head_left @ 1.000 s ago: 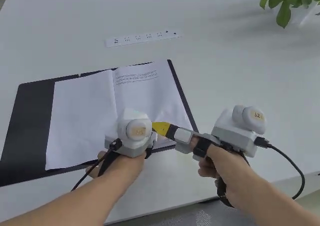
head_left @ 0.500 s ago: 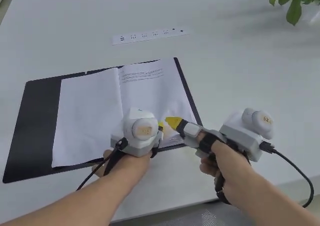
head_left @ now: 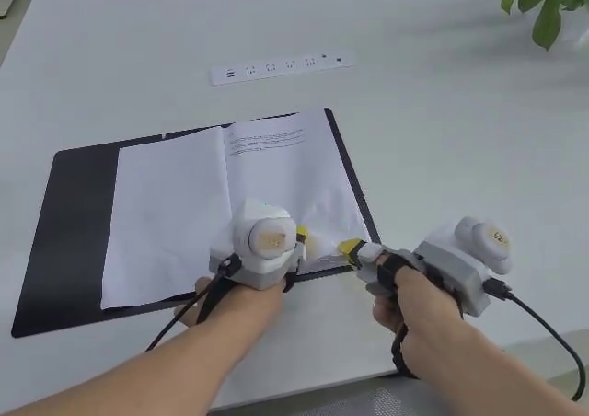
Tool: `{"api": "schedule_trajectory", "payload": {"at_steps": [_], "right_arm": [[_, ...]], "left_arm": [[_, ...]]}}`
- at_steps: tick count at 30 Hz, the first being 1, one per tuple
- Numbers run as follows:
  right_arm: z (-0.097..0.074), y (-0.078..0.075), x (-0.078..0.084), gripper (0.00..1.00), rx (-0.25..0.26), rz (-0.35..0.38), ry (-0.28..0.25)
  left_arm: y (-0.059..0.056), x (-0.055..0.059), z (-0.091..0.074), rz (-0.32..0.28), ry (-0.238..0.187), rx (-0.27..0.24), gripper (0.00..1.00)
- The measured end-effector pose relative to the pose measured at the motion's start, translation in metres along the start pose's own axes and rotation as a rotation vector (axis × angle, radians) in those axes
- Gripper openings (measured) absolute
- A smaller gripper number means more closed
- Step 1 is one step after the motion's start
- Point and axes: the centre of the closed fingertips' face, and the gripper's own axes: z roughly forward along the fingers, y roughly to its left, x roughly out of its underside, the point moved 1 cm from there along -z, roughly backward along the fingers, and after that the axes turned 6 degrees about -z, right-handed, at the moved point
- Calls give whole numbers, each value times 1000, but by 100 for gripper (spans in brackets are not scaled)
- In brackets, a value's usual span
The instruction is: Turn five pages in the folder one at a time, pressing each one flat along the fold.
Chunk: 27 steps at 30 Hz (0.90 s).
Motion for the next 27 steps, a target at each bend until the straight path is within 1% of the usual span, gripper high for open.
{"api": "schedule_trajectory", "payload": {"at_steps": [2, 4, 6, 7, 8, 9, 11, 12, 14, 15, 17, 19, 20, 22, 23, 24, 25, 27], "right_arm": [[0, -1, -1, 0, -3, 11, -8], [-2, -1, -2, 0, -4, -6, -13], [-5, 3, -2, 0, -14, -27, -17], [-6, 6, -3, 0, -20, -49, -22], [-8, 9, -4, 0, -25, -63, -30], [-11, 13, -4, 0, -28, -68, -35], [-14, 21, -5, 0, -41, -96, -44], [-17, 27, -6, 0, -49, -121, -54], [-19, 33, -8, 0, -58, -148, -60], [-20, 41, -9, 0, -72, -179, -68], [-21, 50, -10, 0, -89, -212, -74], [-23, 64, -9, 0, -110, -249, -82], [-24, 72, -9, 0, -127, -281, -89], [-25, 86, -7, 0, -154, -329, -96], [-26, 92, -6, 0, -164, -341, -99], [-26, 101, -3, 0, -180, -361, -104], [-27, 105, -1, 0, -182, -382, -100], [-26, 119, 5, 0, -212, -425, -99]], "left_arm": [[0, 0, 0, -14, -1, 4, 5], [-1, -1, -1, -14, 3, 14, 6], [1, -1, -4, -28, 17, 19, 5], [1, 0, -6, -31, 24, 21, 5], [3, 0, -9, -45, 36, 20, 7], [5, -1, -11, -43, 38, 12, 9], [9, -7, -18, -67, 13, 16, 14], [11, -9, -23, -70, 16, 15, 15], [14, -14, -29, -71, 8, 17, 19], [17, -17, -34, -77, 8, 19, 20], [23, -26, -43, -88, -18, 15, 21], [29, -34, -53, -104, -37, 17, 22], [31, -37, -58, -105, -43, 15, 24], [37, -45, -70, -114, -71, 16, 27], [40, -47, -75, -107, -77, 10, 28], [46, -50, -83, -100, -90, 4, 28], [49, -52, -87, -104, -98, 2, 27], [57, -56, -101, -104, -113, -6, 28]]}}
